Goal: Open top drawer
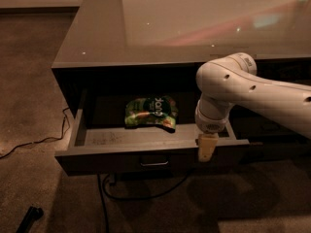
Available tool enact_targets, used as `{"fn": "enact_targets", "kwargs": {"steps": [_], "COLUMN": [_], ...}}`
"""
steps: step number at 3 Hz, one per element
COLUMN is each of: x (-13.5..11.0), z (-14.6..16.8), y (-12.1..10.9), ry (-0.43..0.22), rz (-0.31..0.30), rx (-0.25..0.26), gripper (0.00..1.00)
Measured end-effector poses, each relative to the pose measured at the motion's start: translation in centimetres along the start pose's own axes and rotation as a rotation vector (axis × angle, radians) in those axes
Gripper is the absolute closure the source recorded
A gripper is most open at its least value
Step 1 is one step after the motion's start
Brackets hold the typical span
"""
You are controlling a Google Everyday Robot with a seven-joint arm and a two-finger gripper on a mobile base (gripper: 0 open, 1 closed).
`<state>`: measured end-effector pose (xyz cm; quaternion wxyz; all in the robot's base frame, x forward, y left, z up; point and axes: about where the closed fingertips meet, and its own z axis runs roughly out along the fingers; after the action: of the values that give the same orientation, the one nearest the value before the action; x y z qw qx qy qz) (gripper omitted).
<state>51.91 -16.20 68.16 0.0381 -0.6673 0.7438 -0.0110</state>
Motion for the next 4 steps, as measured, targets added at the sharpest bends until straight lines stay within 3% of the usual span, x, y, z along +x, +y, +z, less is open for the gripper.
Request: {"fn": "enact_targets", "kwargs": {"steps": [3,4], "x": [-0.04,0.01], "z": [0.64,0.63], "y": [-1.34,-1.41], "ry": [-0.004,-0.002], "rz": [0.035,0.037], "rx": [0.016,0.017], "gripper": [0.89,1.00]}}
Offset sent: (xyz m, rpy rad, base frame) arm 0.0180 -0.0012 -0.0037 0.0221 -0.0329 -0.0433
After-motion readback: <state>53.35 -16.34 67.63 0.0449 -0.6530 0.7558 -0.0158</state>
